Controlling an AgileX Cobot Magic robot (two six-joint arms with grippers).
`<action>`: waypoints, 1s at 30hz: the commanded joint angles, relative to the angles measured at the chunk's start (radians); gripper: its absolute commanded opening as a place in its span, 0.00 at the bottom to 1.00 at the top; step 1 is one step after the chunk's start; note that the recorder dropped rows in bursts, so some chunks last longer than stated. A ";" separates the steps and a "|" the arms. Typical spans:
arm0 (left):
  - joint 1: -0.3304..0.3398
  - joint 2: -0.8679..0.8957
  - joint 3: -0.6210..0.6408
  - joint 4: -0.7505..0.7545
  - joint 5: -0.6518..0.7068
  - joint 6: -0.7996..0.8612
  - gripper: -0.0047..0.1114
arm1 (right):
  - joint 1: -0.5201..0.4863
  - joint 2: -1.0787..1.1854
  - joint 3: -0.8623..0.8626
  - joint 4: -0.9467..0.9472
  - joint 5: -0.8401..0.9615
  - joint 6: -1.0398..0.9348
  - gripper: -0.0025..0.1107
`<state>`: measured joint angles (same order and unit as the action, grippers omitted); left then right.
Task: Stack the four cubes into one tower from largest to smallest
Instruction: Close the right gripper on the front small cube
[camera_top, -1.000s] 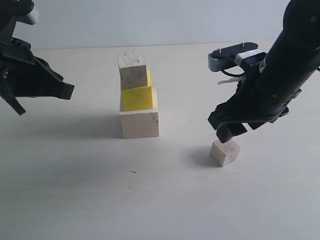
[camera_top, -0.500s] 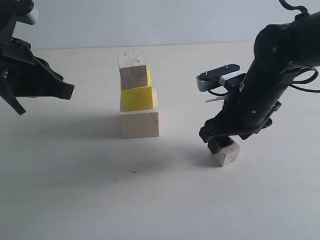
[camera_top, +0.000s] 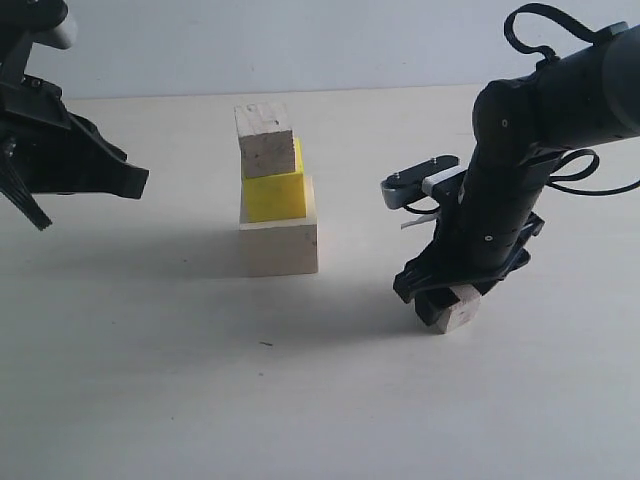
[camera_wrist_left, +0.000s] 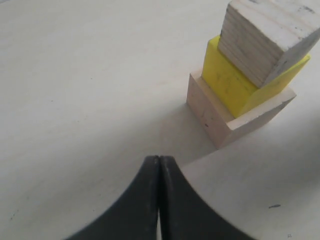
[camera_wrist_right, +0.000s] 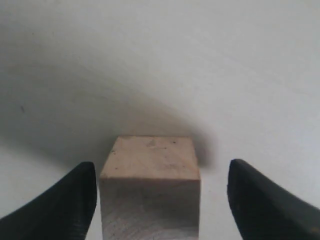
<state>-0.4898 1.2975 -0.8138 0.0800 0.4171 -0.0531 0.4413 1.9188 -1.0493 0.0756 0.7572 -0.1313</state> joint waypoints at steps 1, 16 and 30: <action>0.003 -0.008 -0.004 -0.008 -0.009 -0.007 0.04 | 0.000 0.001 -0.006 -0.009 -0.010 -0.005 0.63; 0.003 -0.008 -0.004 -0.008 -0.009 -0.007 0.04 | 0.000 0.001 -0.006 -0.005 -0.031 -0.005 0.59; 0.003 -0.008 -0.004 -0.008 -0.009 -0.007 0.04 | 0.000 0.001 -0.006 -0.002 -0.022 0.001 0.26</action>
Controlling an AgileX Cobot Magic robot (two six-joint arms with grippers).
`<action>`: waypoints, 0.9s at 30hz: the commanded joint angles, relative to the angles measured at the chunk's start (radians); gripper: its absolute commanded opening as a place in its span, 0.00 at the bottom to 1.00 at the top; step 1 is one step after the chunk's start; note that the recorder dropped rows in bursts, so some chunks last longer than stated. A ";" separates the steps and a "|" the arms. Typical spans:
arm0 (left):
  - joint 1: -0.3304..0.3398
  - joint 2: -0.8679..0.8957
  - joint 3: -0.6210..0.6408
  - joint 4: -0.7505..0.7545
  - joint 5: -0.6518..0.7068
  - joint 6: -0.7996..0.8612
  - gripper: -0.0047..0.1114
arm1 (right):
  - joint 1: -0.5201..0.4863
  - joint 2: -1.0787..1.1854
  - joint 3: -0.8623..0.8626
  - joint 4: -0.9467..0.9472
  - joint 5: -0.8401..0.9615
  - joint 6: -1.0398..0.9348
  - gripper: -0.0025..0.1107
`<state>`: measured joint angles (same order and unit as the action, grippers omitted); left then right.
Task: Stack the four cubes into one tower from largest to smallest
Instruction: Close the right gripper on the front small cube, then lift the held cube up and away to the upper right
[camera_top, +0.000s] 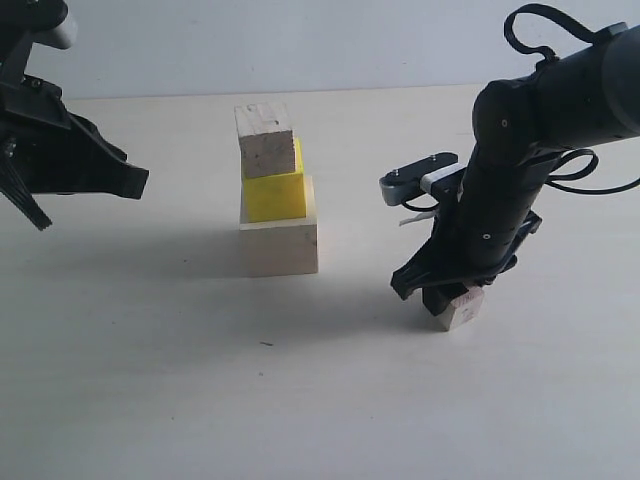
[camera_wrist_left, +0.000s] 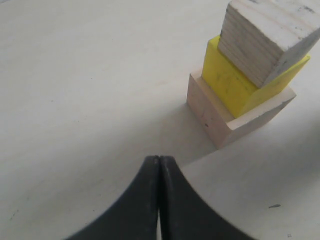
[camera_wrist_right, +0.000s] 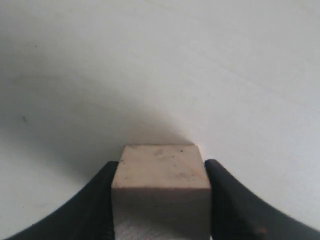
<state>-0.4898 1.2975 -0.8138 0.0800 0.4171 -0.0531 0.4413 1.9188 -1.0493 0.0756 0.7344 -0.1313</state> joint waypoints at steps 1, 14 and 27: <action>0.003 -0.008 -0.004 -0.008 -0.009 -0.007 0.04 | 0.000 0.001 -0.006 0.005 0.003 0.001 0.22; 0.003 -0.008 -0.004 -0.008 -0.001 -0.007 0.04 | 0.000 -0.081 -0.074 -0.050 0.109 0.001 0.02; 0.003 -0.379 -0.001 0.135 -0.005 -0.092 0.04 | 0.000 -0.371 -0.074 -0.340 -0.103 0.317 0.02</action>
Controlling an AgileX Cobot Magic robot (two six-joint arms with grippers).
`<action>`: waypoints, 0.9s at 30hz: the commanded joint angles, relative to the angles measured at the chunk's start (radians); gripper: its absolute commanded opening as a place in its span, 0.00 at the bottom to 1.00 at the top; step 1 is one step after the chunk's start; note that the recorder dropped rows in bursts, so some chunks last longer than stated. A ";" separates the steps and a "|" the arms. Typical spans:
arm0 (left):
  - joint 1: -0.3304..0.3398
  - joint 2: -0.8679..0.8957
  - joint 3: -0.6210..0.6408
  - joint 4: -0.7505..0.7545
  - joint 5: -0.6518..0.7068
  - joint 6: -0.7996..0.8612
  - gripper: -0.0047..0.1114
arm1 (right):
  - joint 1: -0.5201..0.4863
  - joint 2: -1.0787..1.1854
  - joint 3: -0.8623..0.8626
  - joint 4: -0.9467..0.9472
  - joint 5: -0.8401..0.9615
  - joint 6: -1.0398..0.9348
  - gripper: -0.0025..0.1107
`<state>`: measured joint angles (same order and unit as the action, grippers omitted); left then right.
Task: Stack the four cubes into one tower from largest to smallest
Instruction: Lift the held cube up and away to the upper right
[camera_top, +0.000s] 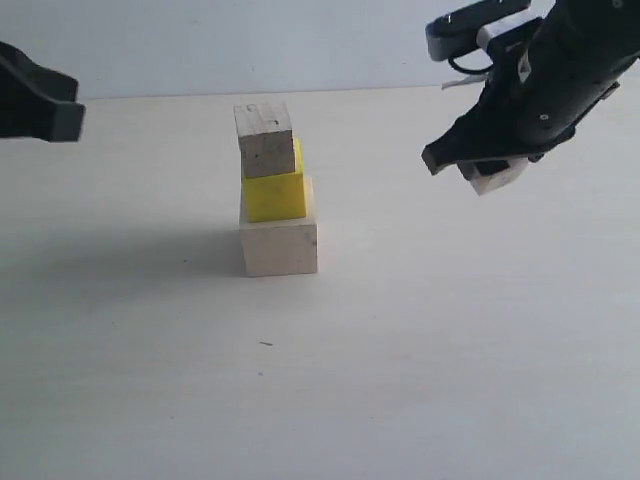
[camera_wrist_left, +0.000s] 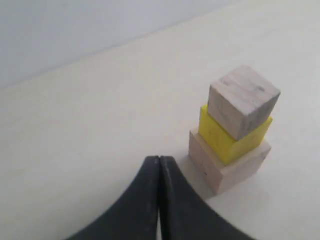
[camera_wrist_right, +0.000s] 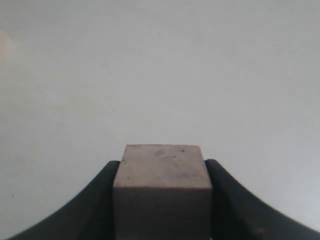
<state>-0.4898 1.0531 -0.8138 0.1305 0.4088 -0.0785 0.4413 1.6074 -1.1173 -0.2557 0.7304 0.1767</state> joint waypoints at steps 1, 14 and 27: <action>0.003 -0.192 0.000 0.184 0.018 -0.140 0.04 | 0.000 -0.092 -0.006 -0.008 -0.137 0.007 0.02; 0.028 -0.439 0.084 0.467 0.111 -0.384 0.04 | 0.000 -0.352 0.148 0.014 -0.332 0.007 0.02; 0.028 -0.569 0.220 0.429 -0.050 -0.453 0.04 | 0.000 -0.465 0.289 0.038 -0.531 -0.116 0.02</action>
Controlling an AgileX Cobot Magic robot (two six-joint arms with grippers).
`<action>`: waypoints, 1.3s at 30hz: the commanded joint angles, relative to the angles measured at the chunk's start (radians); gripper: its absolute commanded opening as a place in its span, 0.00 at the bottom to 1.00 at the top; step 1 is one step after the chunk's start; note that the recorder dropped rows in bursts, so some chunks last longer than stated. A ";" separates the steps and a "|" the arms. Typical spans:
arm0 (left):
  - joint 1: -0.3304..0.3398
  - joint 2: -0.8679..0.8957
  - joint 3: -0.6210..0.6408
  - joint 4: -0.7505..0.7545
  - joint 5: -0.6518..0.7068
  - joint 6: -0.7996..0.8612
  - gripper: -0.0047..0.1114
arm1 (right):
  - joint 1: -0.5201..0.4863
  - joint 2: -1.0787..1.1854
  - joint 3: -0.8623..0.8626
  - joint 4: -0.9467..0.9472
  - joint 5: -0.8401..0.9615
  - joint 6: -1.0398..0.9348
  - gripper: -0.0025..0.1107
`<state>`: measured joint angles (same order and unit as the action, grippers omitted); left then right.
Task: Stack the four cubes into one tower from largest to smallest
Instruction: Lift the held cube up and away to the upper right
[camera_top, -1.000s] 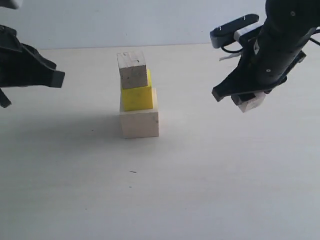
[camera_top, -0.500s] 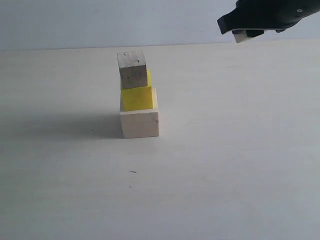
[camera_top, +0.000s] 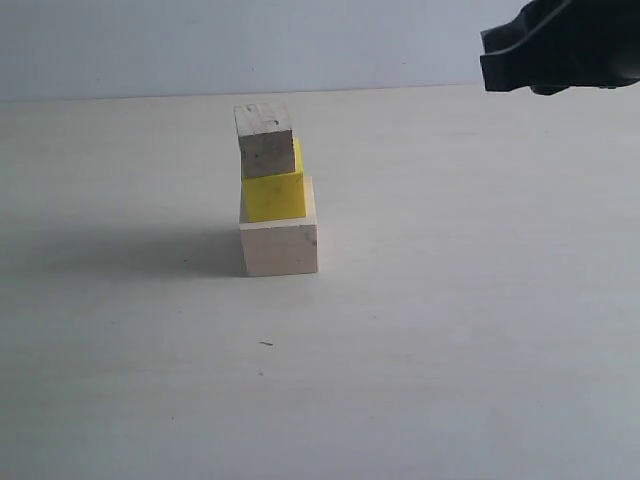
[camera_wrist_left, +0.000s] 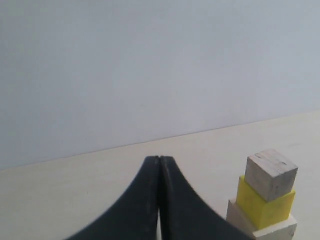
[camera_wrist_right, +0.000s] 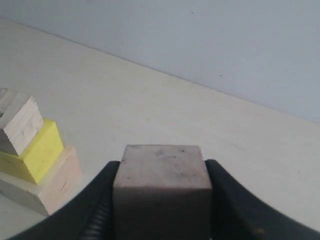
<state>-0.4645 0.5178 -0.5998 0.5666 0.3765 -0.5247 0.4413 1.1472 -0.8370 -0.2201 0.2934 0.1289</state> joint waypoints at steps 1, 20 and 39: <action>0.003 -0.043 0.006 -0.013 -0.016 -0.007 0.04 | 0.000 -0.005 0.012 0.002 -0.136 -0.090 0.02; 0.003 -0.055 0.028 -0.027 -0.003 -0.003 0.04 | 0.000 0.279 0.015 -0.115 -0.686 0.010 0.02; 0.003 -0.055 0.049 -0.027 -0.054 0.001 0.04 | 0.000 0.298 -0.017 -0.923 -1.212 0.704 0.02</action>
<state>-0.4645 0.4673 -0.5548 0.5448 0.3388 -0.5249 0.4413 1.4450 -0.8454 -1.1181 -0.9316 0.8168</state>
